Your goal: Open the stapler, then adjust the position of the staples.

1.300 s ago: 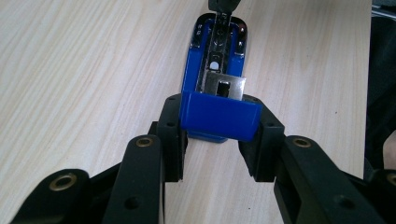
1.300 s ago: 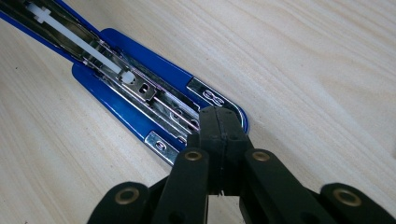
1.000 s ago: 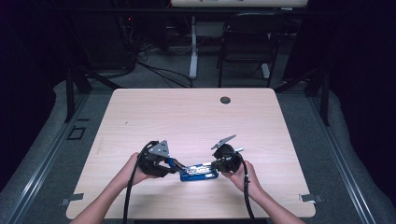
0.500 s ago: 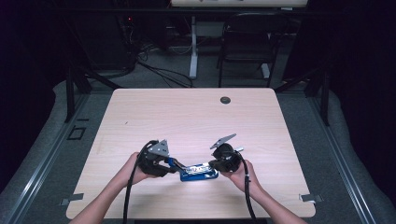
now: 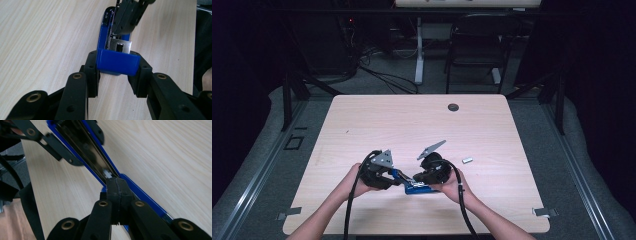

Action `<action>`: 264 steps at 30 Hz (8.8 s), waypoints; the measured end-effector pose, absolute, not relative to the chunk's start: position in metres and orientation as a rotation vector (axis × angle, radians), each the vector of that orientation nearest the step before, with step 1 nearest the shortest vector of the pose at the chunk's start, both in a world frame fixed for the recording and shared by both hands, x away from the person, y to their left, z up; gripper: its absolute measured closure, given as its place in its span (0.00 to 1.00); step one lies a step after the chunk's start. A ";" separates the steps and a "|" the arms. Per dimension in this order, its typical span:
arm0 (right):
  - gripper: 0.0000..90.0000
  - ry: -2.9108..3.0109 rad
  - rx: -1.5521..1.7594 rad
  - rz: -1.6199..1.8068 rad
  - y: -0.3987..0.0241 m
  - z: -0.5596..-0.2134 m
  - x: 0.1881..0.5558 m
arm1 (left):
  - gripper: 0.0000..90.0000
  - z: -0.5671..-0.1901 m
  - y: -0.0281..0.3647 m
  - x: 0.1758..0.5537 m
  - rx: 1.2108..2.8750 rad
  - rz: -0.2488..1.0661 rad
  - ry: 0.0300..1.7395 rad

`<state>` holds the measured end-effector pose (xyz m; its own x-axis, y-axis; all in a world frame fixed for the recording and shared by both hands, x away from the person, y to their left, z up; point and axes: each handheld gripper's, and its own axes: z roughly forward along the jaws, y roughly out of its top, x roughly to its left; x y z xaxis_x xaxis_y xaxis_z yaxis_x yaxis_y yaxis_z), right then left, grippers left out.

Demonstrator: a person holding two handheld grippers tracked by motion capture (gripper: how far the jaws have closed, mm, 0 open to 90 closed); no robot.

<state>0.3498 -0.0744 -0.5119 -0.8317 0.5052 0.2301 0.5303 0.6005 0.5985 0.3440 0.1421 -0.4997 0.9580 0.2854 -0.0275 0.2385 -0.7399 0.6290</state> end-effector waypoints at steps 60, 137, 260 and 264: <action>1.00 -2.810 -0.837 -1.033 -0.056 -0.521 0.351 | 0.71 -0.483 0.146 0.343 2.326 0.148 0.358; 1.00 -3.063 -0.974 -0.762 -0.124 -0.529 0.354 | 0.77 -0.498 0.162 0.346 2.423 0.064 0.408; 0.24 -2.798 -1.763 -0.658 -0.210 -0.533 0.434 | 0.85 -0.534 0.158 0.349 2.530 0.069 0.388; 0.27 -2.828 -1.776 -0.604 -0.207 -0.537 0.437 | 0.85 -0.534 0.157 0.349 2.526 0.069 0.386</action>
